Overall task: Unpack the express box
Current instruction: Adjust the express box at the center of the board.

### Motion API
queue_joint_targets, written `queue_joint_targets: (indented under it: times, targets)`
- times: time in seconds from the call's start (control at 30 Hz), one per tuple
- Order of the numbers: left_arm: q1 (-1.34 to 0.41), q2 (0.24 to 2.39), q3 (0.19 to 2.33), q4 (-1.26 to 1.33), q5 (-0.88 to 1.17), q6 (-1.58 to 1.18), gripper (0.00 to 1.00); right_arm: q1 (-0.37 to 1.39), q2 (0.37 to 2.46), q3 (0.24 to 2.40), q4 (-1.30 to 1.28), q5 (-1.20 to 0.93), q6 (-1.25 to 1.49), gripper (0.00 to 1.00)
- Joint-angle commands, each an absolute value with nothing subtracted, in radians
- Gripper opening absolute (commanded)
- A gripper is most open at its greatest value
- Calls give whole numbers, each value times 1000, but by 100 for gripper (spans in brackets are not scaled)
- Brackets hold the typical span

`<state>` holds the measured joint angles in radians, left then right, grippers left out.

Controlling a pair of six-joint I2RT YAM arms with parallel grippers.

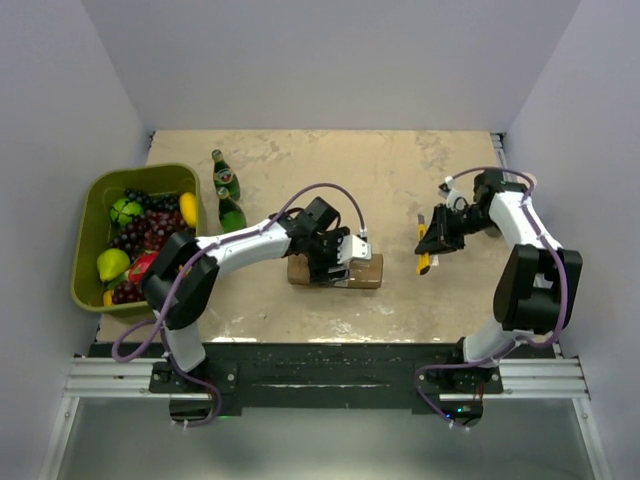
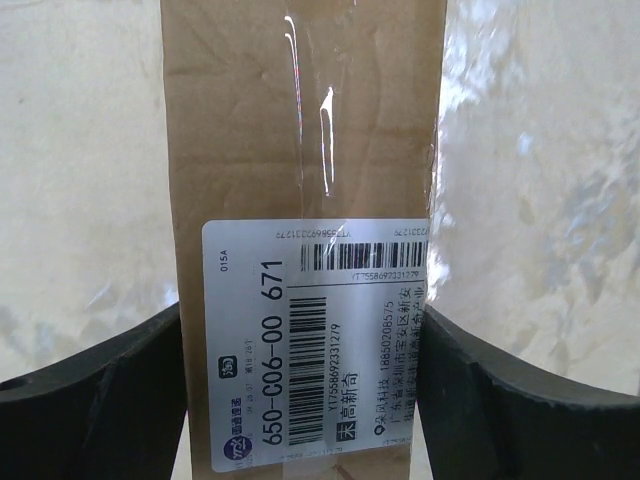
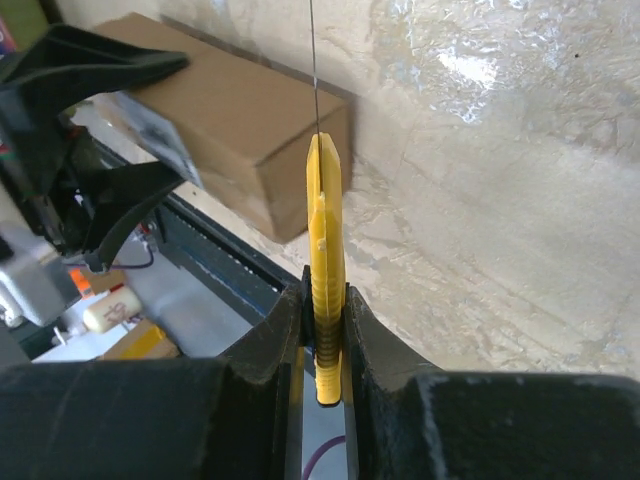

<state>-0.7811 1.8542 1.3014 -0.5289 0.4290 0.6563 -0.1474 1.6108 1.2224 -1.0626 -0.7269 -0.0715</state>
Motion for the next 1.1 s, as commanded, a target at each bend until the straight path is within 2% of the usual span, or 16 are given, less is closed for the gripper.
queue_joint_targets:
  times: [0.0, 0.17, 0.3, 0.4, 0.43, 0.5, 0.57, 0.6, 0.9, 1.07]
  targets:
    - [-758, 1724, 1146, -289, 206, 759, 57, -103, 1617, 1255, -1121, -797, -127, 0]
    - [-747, 1692, 1000, -59, 86, 805, 55, 87, 1640, 1233, -1082, -770, -147, 0]
    - [-744, 1738, 993, -17, -29, 847, 47, 133, 1681, 1238, -1078, -687, -74, 0]
    - [-739, 1741, 977, 45, -35, 850, 32, 152, 1697, 1255, -1106, -664, -60, 0]
    - [-739, 1743, 976, 38, -32, 850, 23, 162, 1695, 1256, -1108, -663, -58, 0]
    - [-739, 1746, 976, 32, -25, 841, 17, 202, 1689, 1249, -1106, -655, -51, 0]
    - [-739, 1749, 974, 31, -25, 845, 3, 233, 1686, 1232, -1100, -637, -40, 0]
    - [-741, 1749, 971, 38, -26, 845, 1, 239, 1687, 1230, -1100, -631, -37, 0]
    - [-739, 1769, 994, 15, -18, 848, 0, 268, 1753, 1367, -1097, -443, -32, 0]
    - [-739, 1769, 1002, 2, -5, 848, 0, 267, 1753, 1348, -1103, -446, -29, 0]
